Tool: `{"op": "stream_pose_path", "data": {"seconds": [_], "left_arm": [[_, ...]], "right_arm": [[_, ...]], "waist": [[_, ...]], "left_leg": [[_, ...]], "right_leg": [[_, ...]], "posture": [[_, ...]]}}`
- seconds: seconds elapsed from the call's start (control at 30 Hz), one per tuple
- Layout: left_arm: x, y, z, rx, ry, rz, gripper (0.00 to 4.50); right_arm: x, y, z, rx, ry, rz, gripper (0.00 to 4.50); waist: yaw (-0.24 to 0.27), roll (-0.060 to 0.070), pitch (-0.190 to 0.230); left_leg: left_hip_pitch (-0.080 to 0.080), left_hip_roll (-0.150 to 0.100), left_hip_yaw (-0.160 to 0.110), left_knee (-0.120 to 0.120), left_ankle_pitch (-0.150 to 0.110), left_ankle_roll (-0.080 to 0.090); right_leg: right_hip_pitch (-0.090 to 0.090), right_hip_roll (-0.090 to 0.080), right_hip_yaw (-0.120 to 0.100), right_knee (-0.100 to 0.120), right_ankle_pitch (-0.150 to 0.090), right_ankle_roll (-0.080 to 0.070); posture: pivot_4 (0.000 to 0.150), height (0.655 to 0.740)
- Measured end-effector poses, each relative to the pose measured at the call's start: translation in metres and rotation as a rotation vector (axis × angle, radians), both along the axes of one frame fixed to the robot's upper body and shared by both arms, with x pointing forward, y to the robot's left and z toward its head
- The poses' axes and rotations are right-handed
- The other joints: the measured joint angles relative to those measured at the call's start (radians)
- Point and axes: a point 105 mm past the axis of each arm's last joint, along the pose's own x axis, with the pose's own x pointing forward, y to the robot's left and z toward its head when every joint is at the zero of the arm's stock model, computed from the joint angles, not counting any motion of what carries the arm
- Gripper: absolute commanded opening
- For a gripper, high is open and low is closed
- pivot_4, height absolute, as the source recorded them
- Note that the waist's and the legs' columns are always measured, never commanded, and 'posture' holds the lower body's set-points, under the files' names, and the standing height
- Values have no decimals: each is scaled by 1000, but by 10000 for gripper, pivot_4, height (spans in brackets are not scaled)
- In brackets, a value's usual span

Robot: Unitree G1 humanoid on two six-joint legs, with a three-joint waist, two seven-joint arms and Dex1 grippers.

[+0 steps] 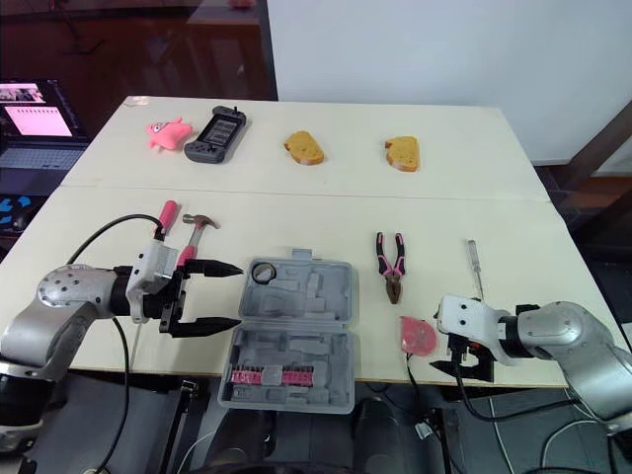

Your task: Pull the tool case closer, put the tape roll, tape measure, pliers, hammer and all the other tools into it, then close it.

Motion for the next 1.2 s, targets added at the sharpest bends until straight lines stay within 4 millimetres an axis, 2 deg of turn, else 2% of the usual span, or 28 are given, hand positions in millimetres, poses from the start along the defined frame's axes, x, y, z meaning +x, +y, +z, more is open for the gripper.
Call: {"op": "stream_pose_path", "data": {"seconds": [0.1,0.23,0.37,0.47,0.5,0.53,0.8,0.97,1.13,1.2], "left_arm": [[-1,3,0,0,4,19,45000],[-2,6,-2,12,10,30,45000],[-2,6,-3,12,10,35,45000],[-2,6,-2,11,7,36,45000],[-2,6,-2,11,6,36,45000],[-2,6,-2,11,4,36,45000],[-1,8,-2,9,3,43,45000],[1,10,0,6,-11,59,45000],[0,21,-4,1,-8,118,45000],[-1,25,-5,0,-13,134,45000]], "right_arm": [[7,4,-7,-2,2,7,44391],[6,14,-16,5,20,30,44391],[10,17,-17,24,14,11,44391],[10,21,-21,48,25,-9,36490],[10,21,-21,48,23,-13,31293],[11,21,-21,47,21,-17,28397],[11,19,-19,56,31,-41,28406],[17,27,4,105,0,-76,28406],[25,55,44,71,-81,-5,28406],[28,72,57,52,-84,48,28406]], "waist": [[-1,0,0],[-1,1,0],[0,1,0],[0,1,0],[0,1,0],[0,1,0],[0,1,0],[-1,1,0],[-5,2,0],[-4,2,0]], "left_leg": [[0,0,0,0,0,0],[0,0,0,0,0,0],[0,0,0,0,0,0],[0,0,0,0,0,0],[0,0,0,0,0,0],[0,0,0,0,0,0],[0,0,0,0,0,0],[0,0,0,-1,0,0],[0,0,0,-1,0,0],[0,0,0,-1,0,0]], "right_leg": [[0,0,0,0,0,0],[0,0,0,0,0,0],[0,0,0,0,0,0],[0,0,0,0,0,0],[0,0,0,0,0,0],[0,0,0,0,0,0],[0,0,0,0,0,0],[0,0,0,0,0,0],[-1,0,0,1,0,0],[-2,0,0,1,0,0]], "posture": [[1500,7207],[1500,7207],[1500,7207],[1500,7207],[1500,7207],[1500,7207],[1500,7207],[1500,7207],[1500,7207],[1500,7207]]}}
